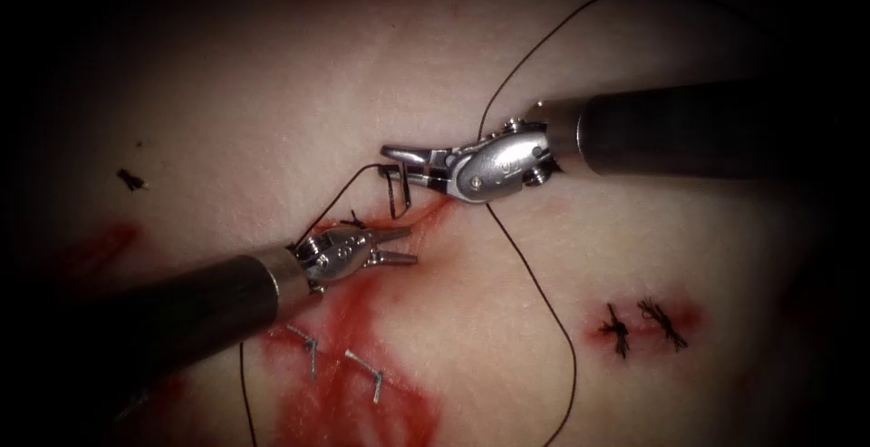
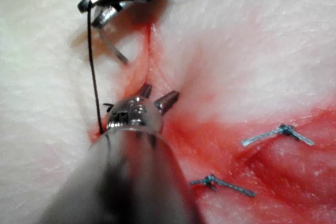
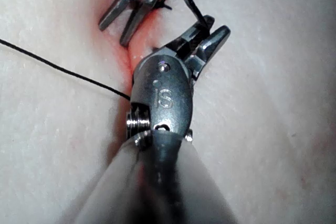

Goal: Wound Closure

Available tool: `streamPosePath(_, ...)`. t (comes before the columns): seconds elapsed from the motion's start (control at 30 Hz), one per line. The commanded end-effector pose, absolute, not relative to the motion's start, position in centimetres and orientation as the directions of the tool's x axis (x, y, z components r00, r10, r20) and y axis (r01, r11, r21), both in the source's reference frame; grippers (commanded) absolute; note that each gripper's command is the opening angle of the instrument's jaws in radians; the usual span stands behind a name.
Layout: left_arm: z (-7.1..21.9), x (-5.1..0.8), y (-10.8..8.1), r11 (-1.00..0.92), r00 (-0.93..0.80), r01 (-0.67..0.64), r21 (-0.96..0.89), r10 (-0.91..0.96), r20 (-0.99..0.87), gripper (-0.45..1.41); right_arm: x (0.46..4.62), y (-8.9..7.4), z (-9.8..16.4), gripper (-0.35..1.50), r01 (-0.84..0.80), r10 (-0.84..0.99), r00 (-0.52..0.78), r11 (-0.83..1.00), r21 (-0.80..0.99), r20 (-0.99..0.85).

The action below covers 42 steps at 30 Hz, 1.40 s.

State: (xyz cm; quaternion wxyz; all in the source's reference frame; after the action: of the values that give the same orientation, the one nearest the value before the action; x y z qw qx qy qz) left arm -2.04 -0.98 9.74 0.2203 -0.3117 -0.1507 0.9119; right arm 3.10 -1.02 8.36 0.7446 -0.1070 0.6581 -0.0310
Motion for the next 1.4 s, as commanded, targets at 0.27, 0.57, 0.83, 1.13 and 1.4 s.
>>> streamPosePath(0.27,9.79,-1.88,-1.02,-0.851,-0.721,-0.299,-0.431,0.498,-0.482,0.39,3.15,-1.19,8.68,-0.35,-0.063,-0.109,0.205,0.990,-0.124,-0.973)
streamPosePath(0.57,9.74,-1.71,-1.00,-0.844,-0.723,-0.293,-0.449,0.503,-0.474,0.39,3.17,-1.31,8.73,-0.35,-0.035,-0.057,0.218,0.997,-0.066,-0.974)
streamPosePath(0.83,9.74,-1.69,-1.02,-0.845,-0.727,-0.294,-0.446,0.501,-0.470,0.36,3.15,-1.25,8.78,-0.35,-0.063,0.239,0.223,0.971,0.231,-0.945)
streamPosePath(1.13,9.73,-1.65,-1.02,-0.844,-0.728,-0.291,-0.451,0.501,-0.467,0.36,3.19,-1.40,8.90,-0.35,-0.032,0.362,0.235,0.930,0.365,-0.902)
streamPosePath(1.4,9.72,-1.63,-1.01,-0.844,-0.728,-0.291,-0.450,0.501,-0.468,0.34,3.21,-1.48,8.92,-0.35,0.012,0.396,0.254,0.911,0.412,-0.883)
